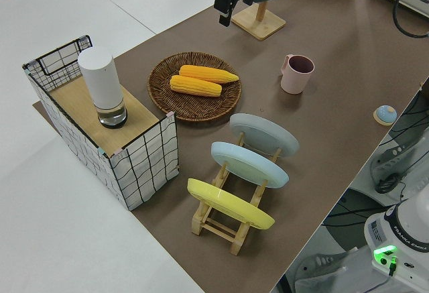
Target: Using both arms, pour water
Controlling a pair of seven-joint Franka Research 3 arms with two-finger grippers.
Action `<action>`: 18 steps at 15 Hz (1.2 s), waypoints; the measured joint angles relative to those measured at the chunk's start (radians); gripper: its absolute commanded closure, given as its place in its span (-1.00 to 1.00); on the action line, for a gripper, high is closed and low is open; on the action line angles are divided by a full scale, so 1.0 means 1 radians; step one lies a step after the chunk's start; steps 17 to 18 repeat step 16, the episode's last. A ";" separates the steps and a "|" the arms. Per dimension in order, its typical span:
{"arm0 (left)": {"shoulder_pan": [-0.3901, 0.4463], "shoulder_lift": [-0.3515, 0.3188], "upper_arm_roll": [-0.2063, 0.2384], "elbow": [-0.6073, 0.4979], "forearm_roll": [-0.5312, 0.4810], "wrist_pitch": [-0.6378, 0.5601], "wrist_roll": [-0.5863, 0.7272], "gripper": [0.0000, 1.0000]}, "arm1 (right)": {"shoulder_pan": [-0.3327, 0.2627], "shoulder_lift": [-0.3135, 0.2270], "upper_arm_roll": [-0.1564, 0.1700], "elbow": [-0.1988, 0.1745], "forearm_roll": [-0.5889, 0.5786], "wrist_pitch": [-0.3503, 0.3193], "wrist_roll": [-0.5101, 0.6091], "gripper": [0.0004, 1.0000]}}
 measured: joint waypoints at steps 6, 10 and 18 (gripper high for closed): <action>-0.022 -0.006 -0.064 0.000 -0.008 -0.057 -0.005 -1.00 | 0.000 0.000 0.000 0.000 0.000 0.000 0.000 -0.98; -0.024 -0.010 -0.085 0.000 -0.009 -0.067 -0.004 -1.00 | 0.000 0.000 0.000 0.000 0.000 0.000 0.000 -0.98; -0.104 -0.012 -0.050 0.000 0.037 -0.080 0.009 -1.00 | 0.000 0.000 0.000 0.000 0.000 0.000 0.000 -0.98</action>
